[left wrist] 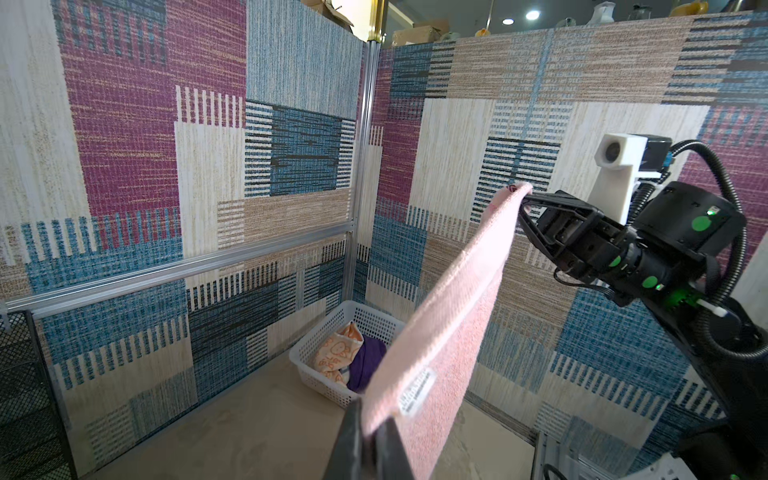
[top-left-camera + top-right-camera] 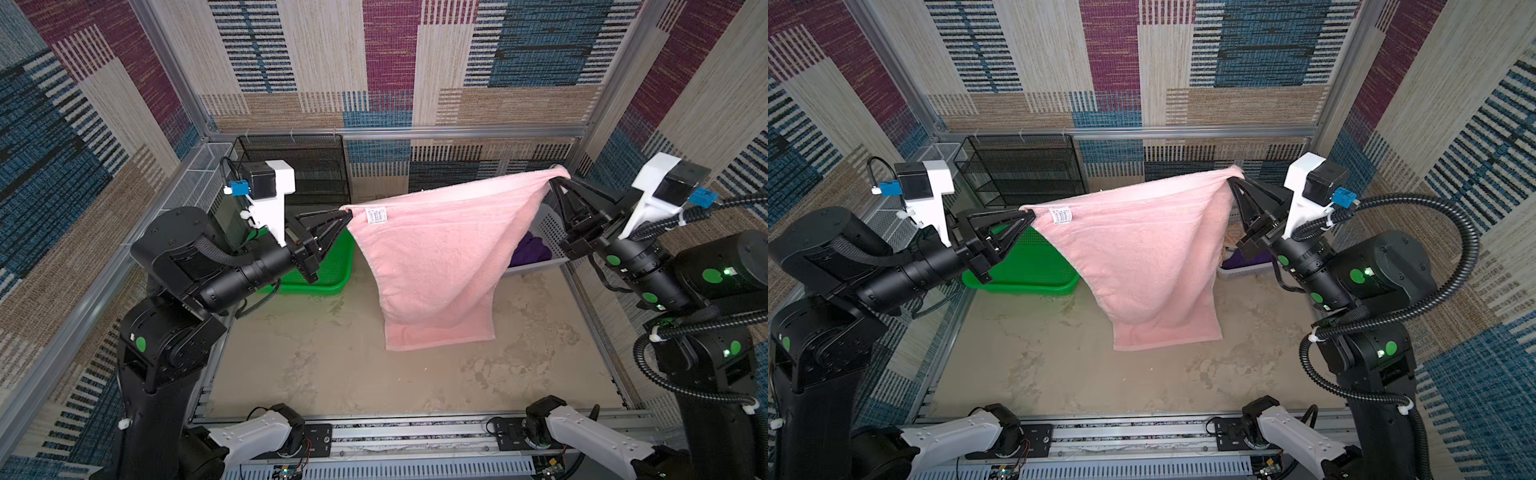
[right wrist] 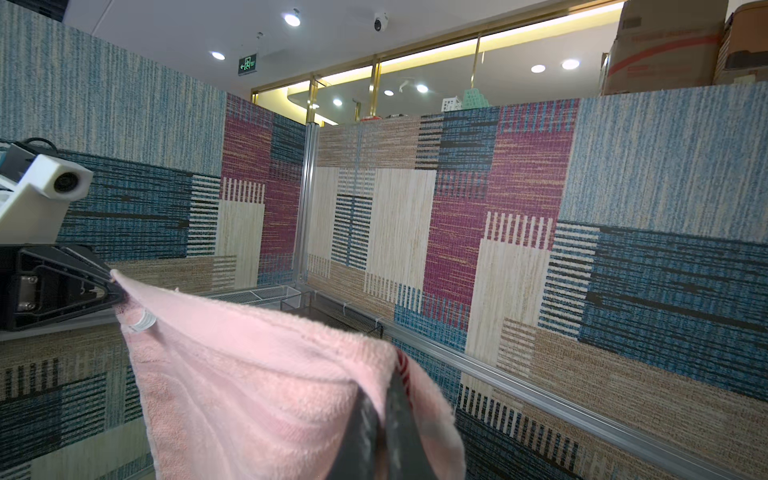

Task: Fold and stack the towels
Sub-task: 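Raise the pink towel high with both grippers, spreading it between them, then lower the hanging towel onto the table, laying it flat away from the robot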

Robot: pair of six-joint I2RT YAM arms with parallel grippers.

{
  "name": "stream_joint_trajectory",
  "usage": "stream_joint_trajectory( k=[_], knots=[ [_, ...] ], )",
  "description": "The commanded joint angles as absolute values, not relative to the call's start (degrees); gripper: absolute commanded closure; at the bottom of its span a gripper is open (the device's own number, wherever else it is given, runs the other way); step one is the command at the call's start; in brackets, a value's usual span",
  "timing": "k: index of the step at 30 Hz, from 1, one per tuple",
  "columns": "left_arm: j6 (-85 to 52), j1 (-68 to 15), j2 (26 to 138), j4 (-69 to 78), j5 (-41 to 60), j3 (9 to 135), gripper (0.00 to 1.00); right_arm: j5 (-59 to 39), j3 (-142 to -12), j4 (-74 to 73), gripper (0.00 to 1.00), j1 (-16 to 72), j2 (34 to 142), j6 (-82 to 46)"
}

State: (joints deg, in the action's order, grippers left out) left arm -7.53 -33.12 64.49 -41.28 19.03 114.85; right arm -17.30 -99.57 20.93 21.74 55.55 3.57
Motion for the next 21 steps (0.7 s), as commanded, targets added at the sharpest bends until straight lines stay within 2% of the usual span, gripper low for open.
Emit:
stream_joint_trajectory(
  k=[1, 5, 14, 21],
  knots=[
    [-8.71, -33.04, 63.05, -38.75, 18.33, 113.91, 1.00, -17.81, -100.14, 19.56, 1.00, 21.65, 55.46, 1.91],
    [-7.89, -33.05, 62.58, -38.43, 16.20, 113.30, 1.00, -14.25, -99.58, 19.21, 1.00, 21.64, 56.19, 2.42],
    [-3.18, -33.03, 68.65, -35.80, 6.39, 112.86, 1.00, 5.07, -96.37, 13.52, 1.00, 21.70, 62.58, 8.20],
    [2.47, -32.79, 78.21, -33.16, -3.60, 116.01, 1.00, 8.09, -99.44, 9.20, 1.00, 21.54, 72.36, 12.30]
  ],
)
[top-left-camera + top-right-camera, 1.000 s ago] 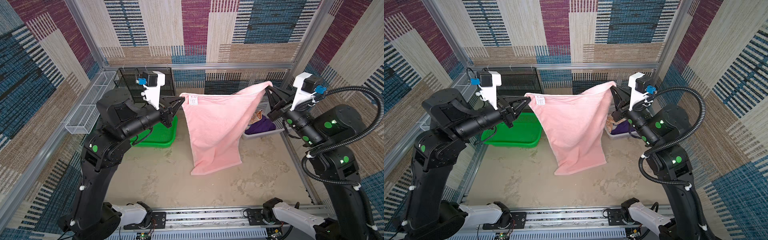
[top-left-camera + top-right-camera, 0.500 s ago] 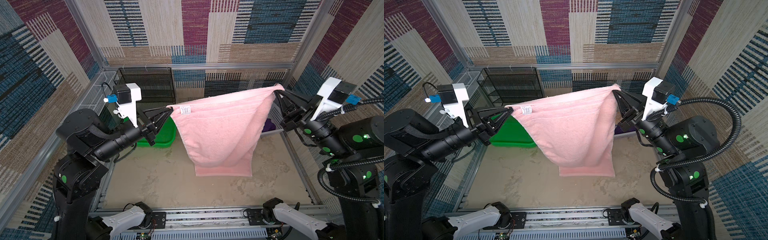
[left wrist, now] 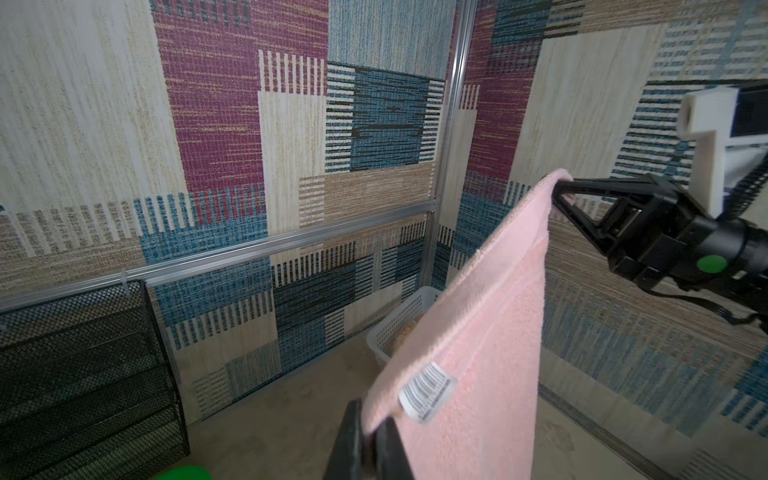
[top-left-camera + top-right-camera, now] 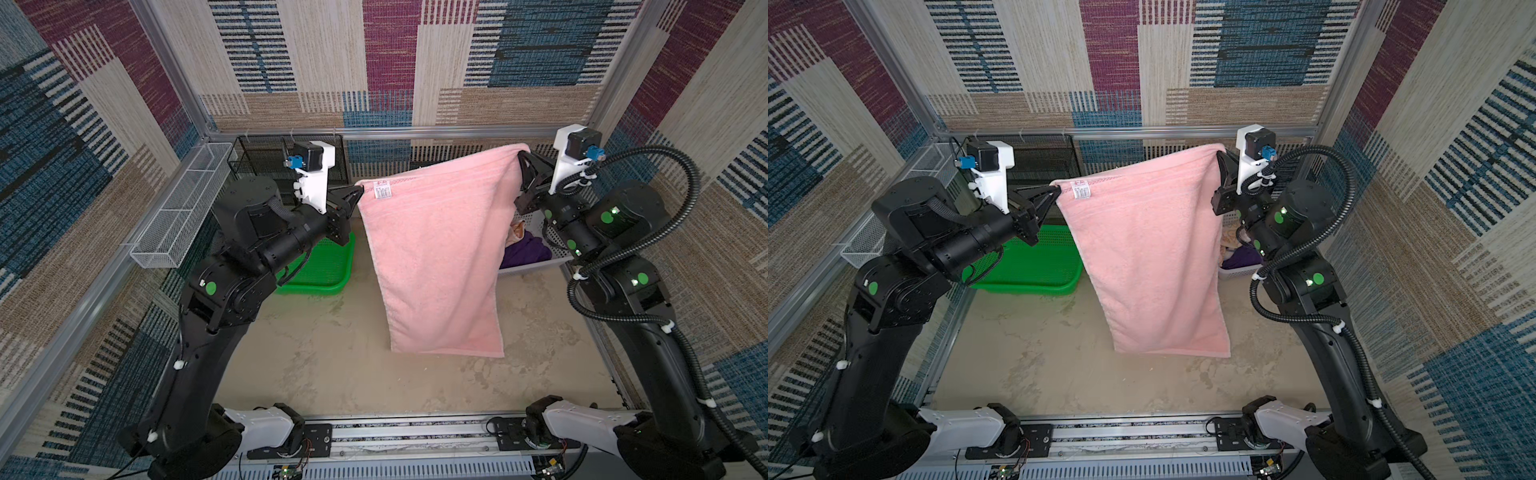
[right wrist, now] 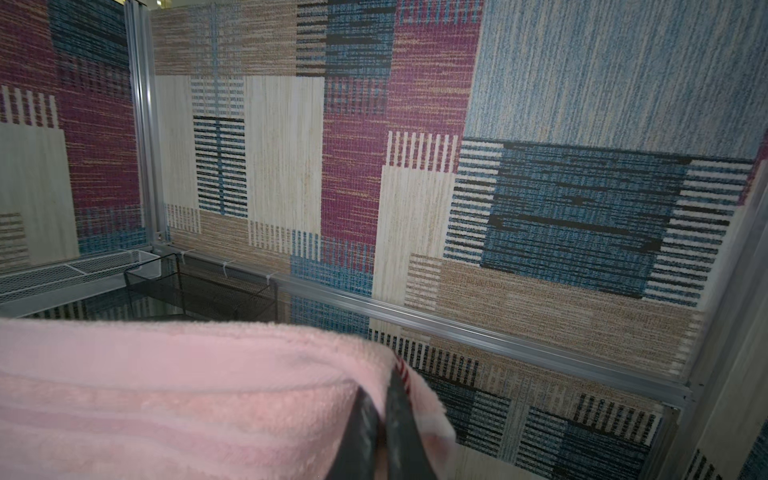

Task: Fold and stack the towels
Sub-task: 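Lower the hanging towel onto the table, laying it flat away from the robot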

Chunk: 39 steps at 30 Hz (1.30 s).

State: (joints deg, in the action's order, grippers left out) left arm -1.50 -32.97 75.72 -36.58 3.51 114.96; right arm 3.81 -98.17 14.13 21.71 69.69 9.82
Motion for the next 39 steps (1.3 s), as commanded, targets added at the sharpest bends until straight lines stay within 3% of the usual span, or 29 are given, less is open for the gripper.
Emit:
stream_joint_trajectory(
  k=[1, 18, 30, 39],
  knots=[
    [3.19, -32.62, 79.38, -32.87, -4.70, 116.39, 1.00, 7.93, -99.77, 8.65, 1.00, 21.53, 73.69, 12.55],
    [8.93, -24.67, 101.58, -30.26, -11.02, 127.29, 1.00, 2.68, -104.85, 3.92, 1.00, 16.91, 97.47, 9.40],
    [10.49, -21.97, 107.23, -28.18, -9.99, 122.88, 1.00, 0.36, -108.88, 6.32, 1.00, 15.93, 109.47, 8.91],
    [4.47, -22.15, 100.46, -25.45, -1.32, 107.85, 1.00, -0.30, -96.17, 5.11, 1.00, 15.44, 105.19, 9.19]
  ],
)
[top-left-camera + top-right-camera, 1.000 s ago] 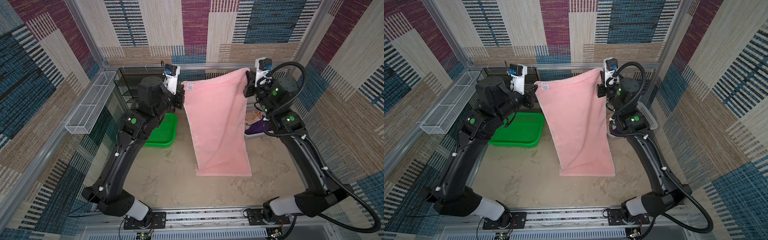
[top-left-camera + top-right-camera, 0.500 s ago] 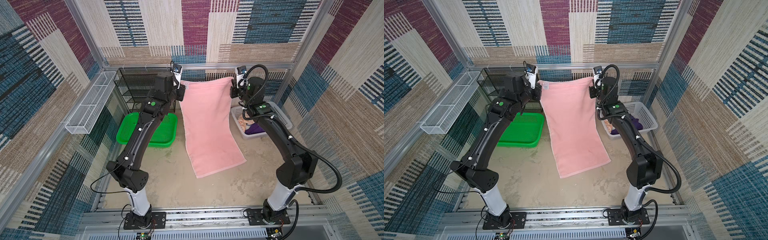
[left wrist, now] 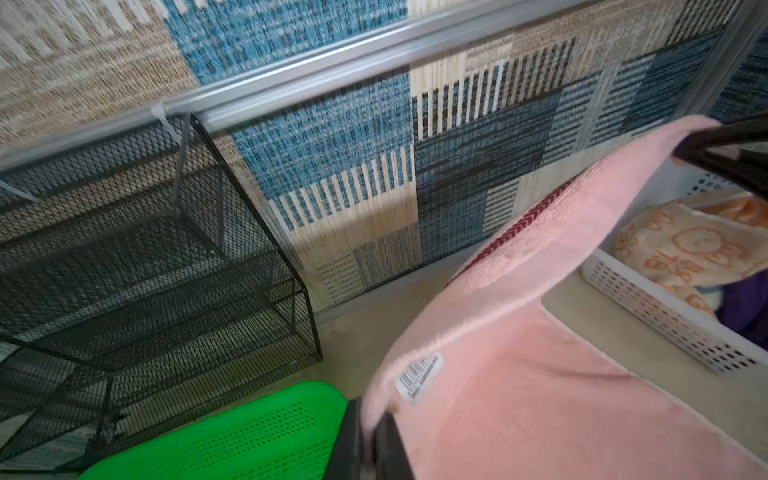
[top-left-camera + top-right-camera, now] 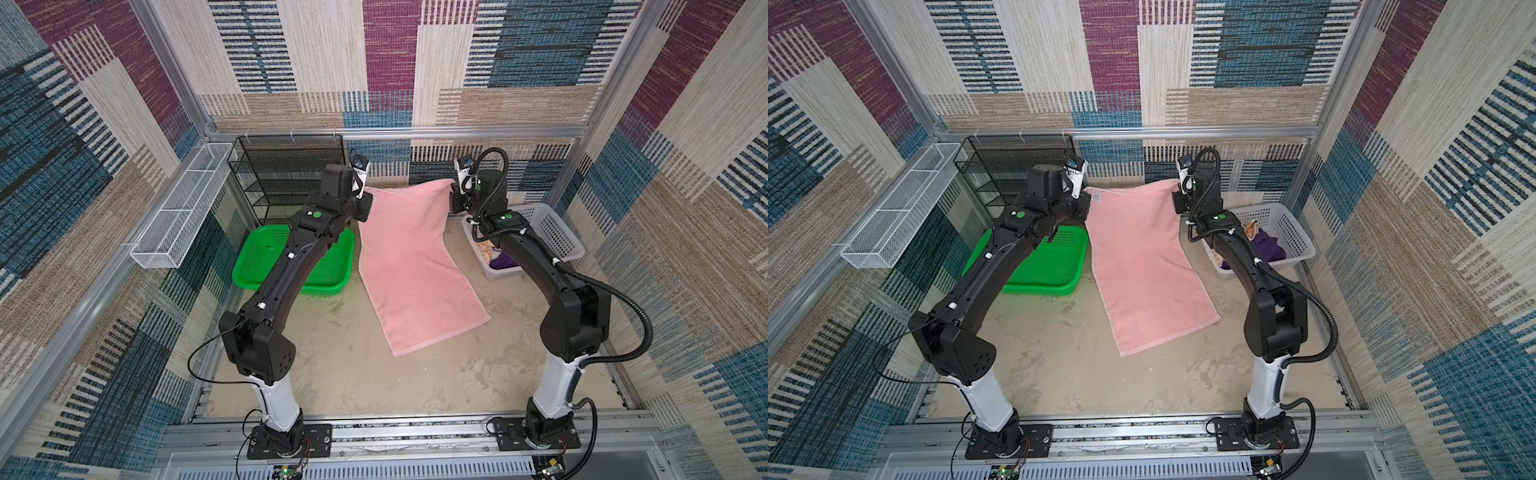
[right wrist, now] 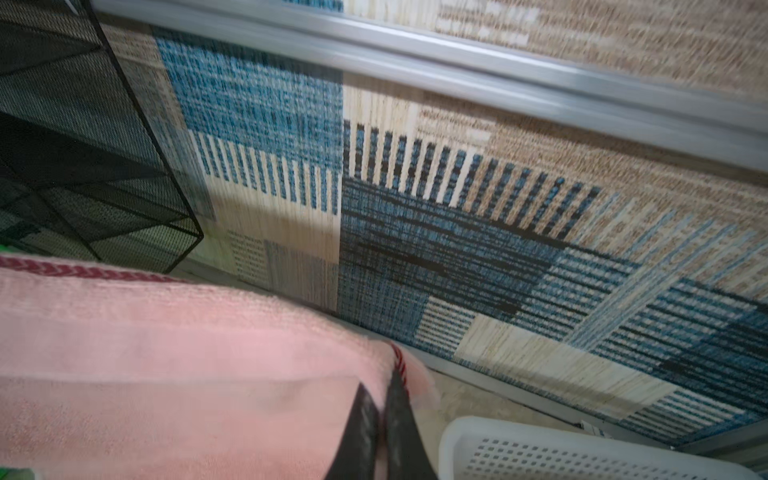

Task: Fold and stack the towels
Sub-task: 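Lower the hanging towel onto the table, laying it flat away from the robot, then fold the held edge over the towel toward the robot with both grippers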

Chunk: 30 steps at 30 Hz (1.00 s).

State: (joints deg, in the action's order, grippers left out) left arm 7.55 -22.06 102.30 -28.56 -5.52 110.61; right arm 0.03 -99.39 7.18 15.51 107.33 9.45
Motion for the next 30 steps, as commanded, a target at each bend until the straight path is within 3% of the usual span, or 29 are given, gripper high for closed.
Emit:
stream_joint_trajectory(
  k=[1, 16, 30],
  knots=[
    [3.72, -22.31, 99.62, -25.52, -0.12, 106.17, 1.00, -0.01, -93.86, 4.76, 1.00, 15.45, 103.92, 9.18],
    [-5.60, -27.73, 84.44, -21.74, 7.11, 79.85, 1.00, 7.39, -61.53, 4.51, 1.00, 15.36, 81.37, 2.71],
    [-14.28, -35.77, 76.34, -12.84, 5.53, 61.42, 1.00, 0.70, -42.92, 12.03, 1.00, 15.34, 68.47, -12.30]
  ],
)
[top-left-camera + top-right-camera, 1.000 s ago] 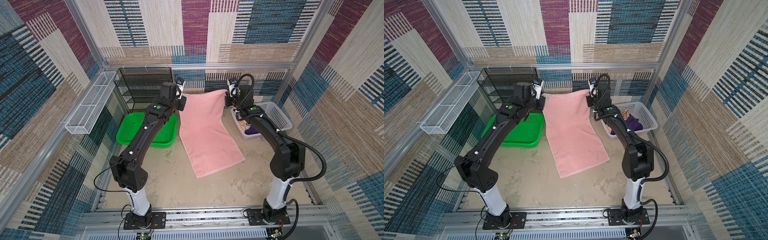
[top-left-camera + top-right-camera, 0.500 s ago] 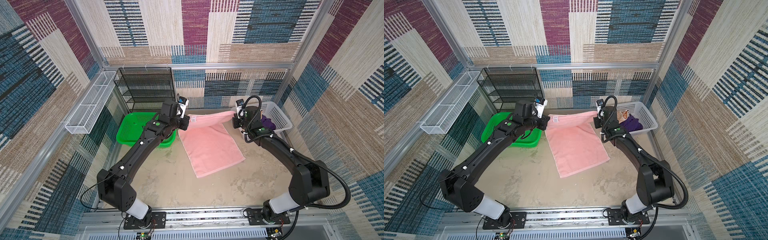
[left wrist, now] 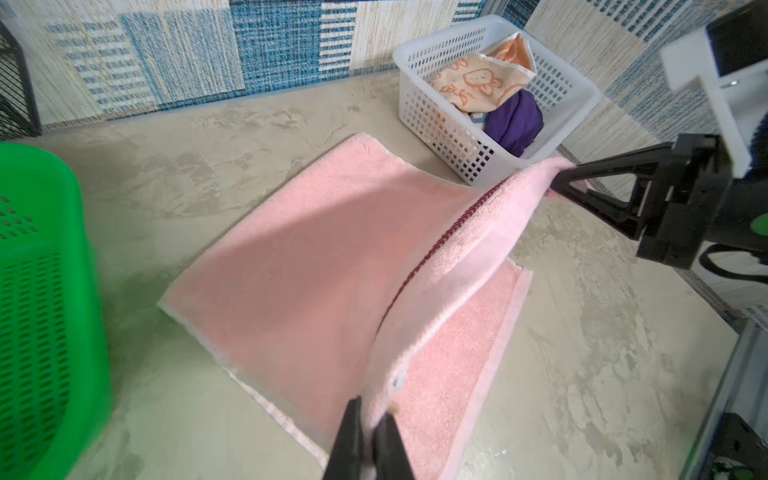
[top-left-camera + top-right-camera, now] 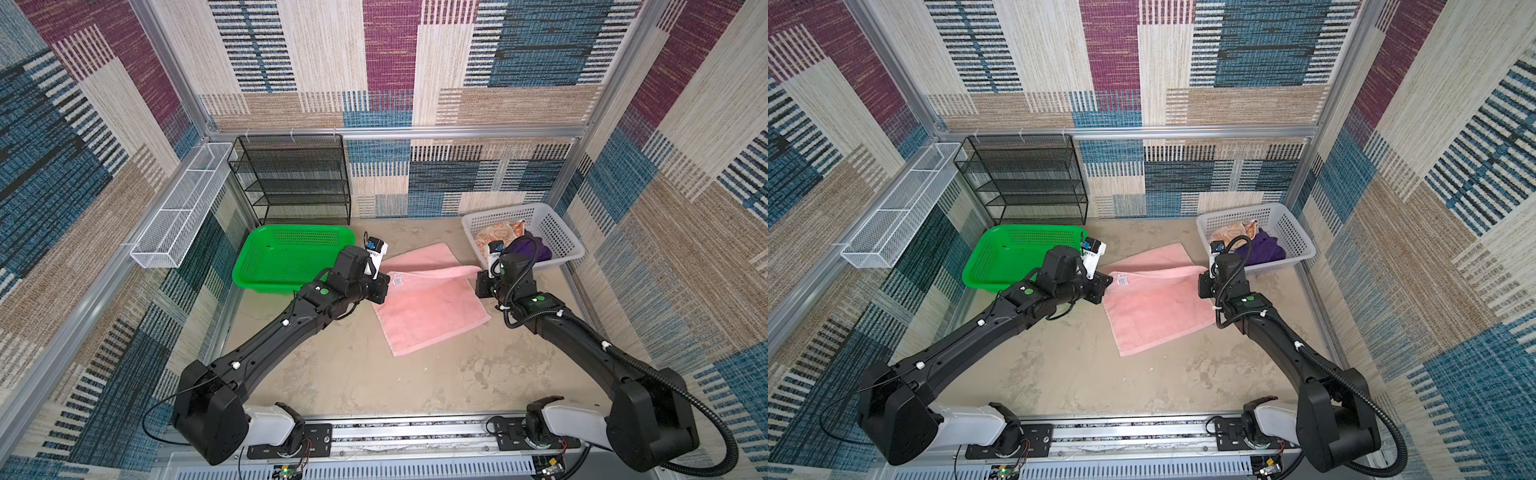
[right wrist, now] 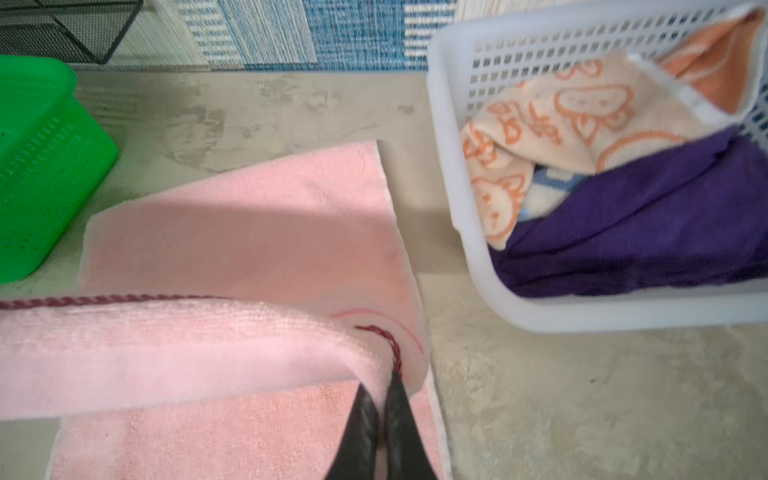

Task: Fold and stack the towels
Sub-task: 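Fold the held edge over the towel toward the robot with both grippers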

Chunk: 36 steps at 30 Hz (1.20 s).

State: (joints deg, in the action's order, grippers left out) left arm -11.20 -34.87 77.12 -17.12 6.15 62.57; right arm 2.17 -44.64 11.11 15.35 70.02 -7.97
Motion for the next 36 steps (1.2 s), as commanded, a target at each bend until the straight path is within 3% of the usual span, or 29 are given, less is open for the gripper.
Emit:
stream_joint_trajectory(
  k=[1, 11, 22, 28, 36],
  knots=[
    [-14.38, -36.17, 76.29, -12.83, 5.24, 60.96, 1.00, 0.25, -41.98, 12.34, 1.00, 15.38, 67.69, -12.79],
    [-15.20, -40.30, 75.88, -7.46, 5.30, 53.01, 1.00, -6.28, -33.67, 12.69, 1.00, 15.38, 67.13, -17.35],
    [-18.72, -41.61, 75.86, -3.80, 4.66, 47.56, 1.00, 7.48, -35.51, 17.50, 1.00, 15.38, 63.15, -19.16],
    [-17.67, -41.79, 74.94, -3.78, 6.42, 45.80, 1.00, 6.30, -34.52, 17.98, 1.00, 15.34, 62.41, -19.55],
    [-17.49, -43.76, 79.47, -2.05, 10.02, 44.48, 1.00, 1.28, -28.47, 16.08, 0.85, 15.36, 59.09, -23.98]
  ],
)
